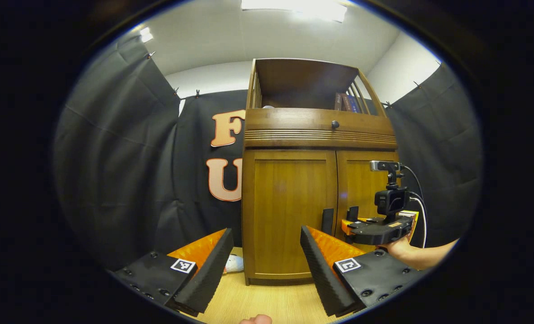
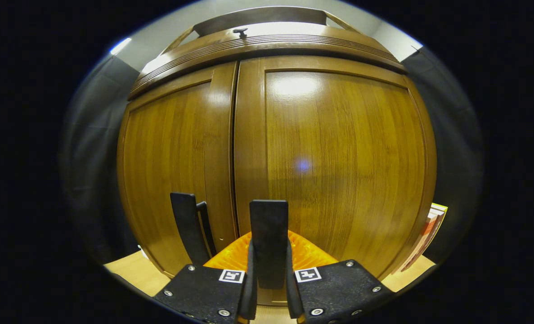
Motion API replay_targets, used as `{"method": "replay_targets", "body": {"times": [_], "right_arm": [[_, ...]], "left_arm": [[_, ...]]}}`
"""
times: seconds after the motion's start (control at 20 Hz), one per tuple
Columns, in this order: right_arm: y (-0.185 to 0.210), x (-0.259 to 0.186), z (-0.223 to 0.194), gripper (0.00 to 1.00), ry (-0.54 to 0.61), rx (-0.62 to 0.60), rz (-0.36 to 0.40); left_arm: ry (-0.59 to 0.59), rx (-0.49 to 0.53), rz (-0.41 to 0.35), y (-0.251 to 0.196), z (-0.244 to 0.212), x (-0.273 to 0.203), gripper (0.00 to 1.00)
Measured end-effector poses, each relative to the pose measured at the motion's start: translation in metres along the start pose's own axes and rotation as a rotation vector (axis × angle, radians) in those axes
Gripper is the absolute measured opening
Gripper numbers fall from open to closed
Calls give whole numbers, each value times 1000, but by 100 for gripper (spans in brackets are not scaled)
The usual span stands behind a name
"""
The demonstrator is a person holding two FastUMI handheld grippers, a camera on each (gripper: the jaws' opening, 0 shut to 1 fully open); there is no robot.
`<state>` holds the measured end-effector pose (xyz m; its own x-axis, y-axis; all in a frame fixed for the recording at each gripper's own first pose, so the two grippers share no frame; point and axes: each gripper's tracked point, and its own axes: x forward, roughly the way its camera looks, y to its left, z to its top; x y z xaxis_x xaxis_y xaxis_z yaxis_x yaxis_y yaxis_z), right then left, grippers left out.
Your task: Open the right door of the double-door shoe cabinet with the right hand, and open the left door with the left hand.
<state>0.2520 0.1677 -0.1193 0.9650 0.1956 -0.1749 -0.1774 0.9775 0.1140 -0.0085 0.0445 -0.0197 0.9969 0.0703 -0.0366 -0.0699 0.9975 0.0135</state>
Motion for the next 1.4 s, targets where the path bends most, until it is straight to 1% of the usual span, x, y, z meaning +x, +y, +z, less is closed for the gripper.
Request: {"method": "replay_targets", "body": {"times": [0.05,0.1,0.2,0.25,0.3,0.4,0.45,0.5,0.55,0.6,0.65,0.7,0.75,0.8,0.9,0.95,1.0,1.1,1.4], "right_arm": [[-1,0,-1,26,4,4,-2],[1,-1,-1,26,6,5,1],[1,-1,-2,27,11,4,10],[1,-2,-3,26,18,7,16],[2,-3,-4,26,27,11,19],[1,-7,-4,26,34,-4,24],[1,-14,-5,22,35,-15,25],[0,-20,-6,26,35,-21,27],[-1,-27,-7,22,36,-23,31],[-2,-34,-8,22,39,-24,36],[-2,-41,-8,22,42,-20,39],[-3,-48,-8,26,40,-17,43],[-5,-58,-9,22,39,-17,44],[-7,-66,-10,26,40,-18,44],[-11,-78,-11,26,45,-15,44],[-13,-85,-11,26,47,-11,44],[-15,-89,-11,26,49,-8,44],[-18,-97,-11,26,50,-7,43],[-25,-119,-12,26,58,-5,60]], "left_arm": [[3,0,-4,0,0,0,99],[4,-1,-7,0,0,0,96],[6,-5,-15,-1,1,-1,96],[7,-7,-20,-2,3,-2,94],[6,-6,-23,-2,3,-3,99],[0,-3,-25,-3,5,-3,94],[0,-1,-26,-4,6,-4,94],[1,1,-27,-4,6,-4,94],[2,2,-27,-4,7,-5,96],[0,4,-26,-4,7,-6,94],[-1,5,-25,-4,9,-6,94],[-2,4,-25,-5,10,-7,94],[-1,3,-26,-5,10,-8,94],[0,4,-26,-5,9,-8,94],[3,3,-28,-7,7,-14,94],[7,2,-30,-7,5,-20,99],[10,1,-31,-7,2,-28,94],[15,1,-35,-9,-1,-33,96],[24,5,-57,-21,-2,-32,96]]}}
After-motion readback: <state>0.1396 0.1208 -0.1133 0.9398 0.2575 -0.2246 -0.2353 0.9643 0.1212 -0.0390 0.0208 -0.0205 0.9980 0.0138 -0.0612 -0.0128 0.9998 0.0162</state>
